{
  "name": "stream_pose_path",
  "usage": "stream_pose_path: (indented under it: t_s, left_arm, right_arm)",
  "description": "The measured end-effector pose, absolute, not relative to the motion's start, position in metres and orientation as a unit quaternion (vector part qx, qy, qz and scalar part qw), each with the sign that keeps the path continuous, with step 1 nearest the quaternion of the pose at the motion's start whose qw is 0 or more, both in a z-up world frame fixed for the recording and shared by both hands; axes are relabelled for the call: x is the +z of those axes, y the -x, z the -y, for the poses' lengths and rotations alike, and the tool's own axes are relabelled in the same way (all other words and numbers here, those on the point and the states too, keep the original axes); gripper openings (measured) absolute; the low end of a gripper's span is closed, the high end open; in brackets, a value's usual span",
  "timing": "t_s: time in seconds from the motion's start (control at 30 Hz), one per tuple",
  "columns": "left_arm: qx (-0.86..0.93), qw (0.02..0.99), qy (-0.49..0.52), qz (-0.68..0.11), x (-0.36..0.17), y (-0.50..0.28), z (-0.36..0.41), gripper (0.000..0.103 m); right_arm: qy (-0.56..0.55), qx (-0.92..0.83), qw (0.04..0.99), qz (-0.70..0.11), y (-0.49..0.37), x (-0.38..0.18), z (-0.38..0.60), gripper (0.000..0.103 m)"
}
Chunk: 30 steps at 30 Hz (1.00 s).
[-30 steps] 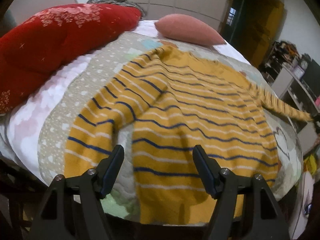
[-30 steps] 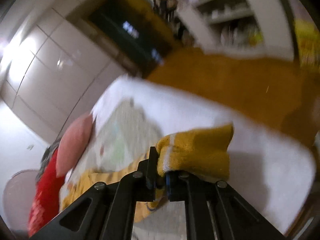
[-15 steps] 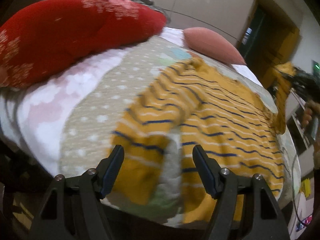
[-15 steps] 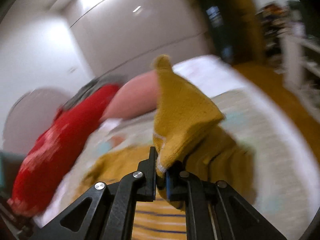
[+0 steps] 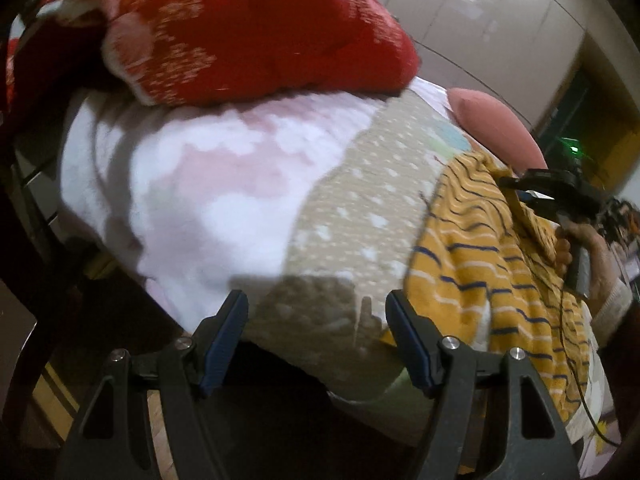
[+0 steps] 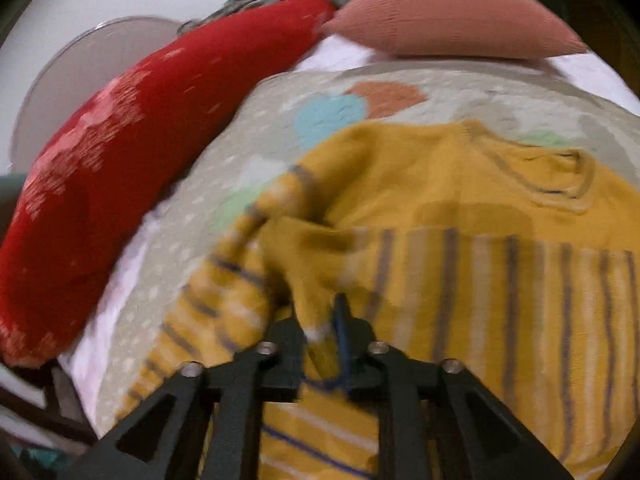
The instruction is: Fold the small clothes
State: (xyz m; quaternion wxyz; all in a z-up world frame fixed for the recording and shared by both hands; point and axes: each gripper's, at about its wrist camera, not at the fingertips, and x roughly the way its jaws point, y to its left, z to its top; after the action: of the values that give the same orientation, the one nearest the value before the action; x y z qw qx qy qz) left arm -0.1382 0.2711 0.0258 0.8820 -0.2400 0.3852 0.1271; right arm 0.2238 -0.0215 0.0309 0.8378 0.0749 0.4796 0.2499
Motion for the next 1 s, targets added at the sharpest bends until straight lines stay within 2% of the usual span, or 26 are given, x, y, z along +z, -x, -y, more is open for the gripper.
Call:
stream_pose_path:
  t_s: [0.03,0.2,0.33,0.53,0.67,0.7,0.73,0.77,0.8,0.83,1.0]
  left_arm:
    - [0.131,0.881,0.245,-0.384,0.025,0.14,-0.274,0.07]
    - [0.15,0.877,0.259,-0.375,0.023,0.15,-0.29,0.07]
    - [0.177,0.871,0.272,-0.37,0.021,0.162,-0.304,0.071]
    - [0.2,0.865,0.285,-0.36,0.023,0.177,-0.318,0.071]
    - [0.199,0.867,0.281,-0.359,0.024,0.179,-0.315,0.071]
    - [0.199,0.868,0.28,-0.359,0.025,0.18,-0.314,0.071]
    - [0.198,0.869,0.277,-0.359,0.026,0.181,-0.313,0.071]
    - [0.198,0.869,0.275,-0.359,0.027,0.181,-0.312,0.071]
    - [0.198,0.87,0.273,-0.36,0.027,0.181,-0.311,0.071]
    - [0.198,0.87,0.271,-0.36,0.028,0.182,-0.31,0.071]
    - [0.191,0.876,0.261,-0.358,0.039,0.176,-0.303,0.071]
  right_arm:
    - [-0.07,0.261,0.839,-0.472,-0.216,0.04,0.018,0.042]
    - [-0.007,0.344,0.821,-0.456,-0.148,0.072,-0.027,0.05]
    - [0.058,0.448,0.766,-0.457,-0.069,0.074,-0.066,0.065]
    - [0.193,0.522,0.714,-0.426,0.038,0.045,-0.119,0.075]
    - [0.307,0.495,0.713,-0.39,0.068,0.009,-0.149,0.076]
    - [0.332,0.481,0.718,-0.378,0.07,0.0,-0.15,0.074]
    - [0.346,0.466,0.724,-0.372,0.07,-0.006,-0.152,0.058]
    - [0.346,0.457,0.73,-0.373,0.067,-0.007,-0.152,0.048]
    - [0.327,0.453,0.735,-0.383,0.059,-0.002,-0.151,0.031]
    - [0.304,0.457,0.737,-0.394,0.052,0.006,-0.15,0.008]
    - [0.179,0.458,0.78,-0.388,0.009,0.073,-0.118,0.007]
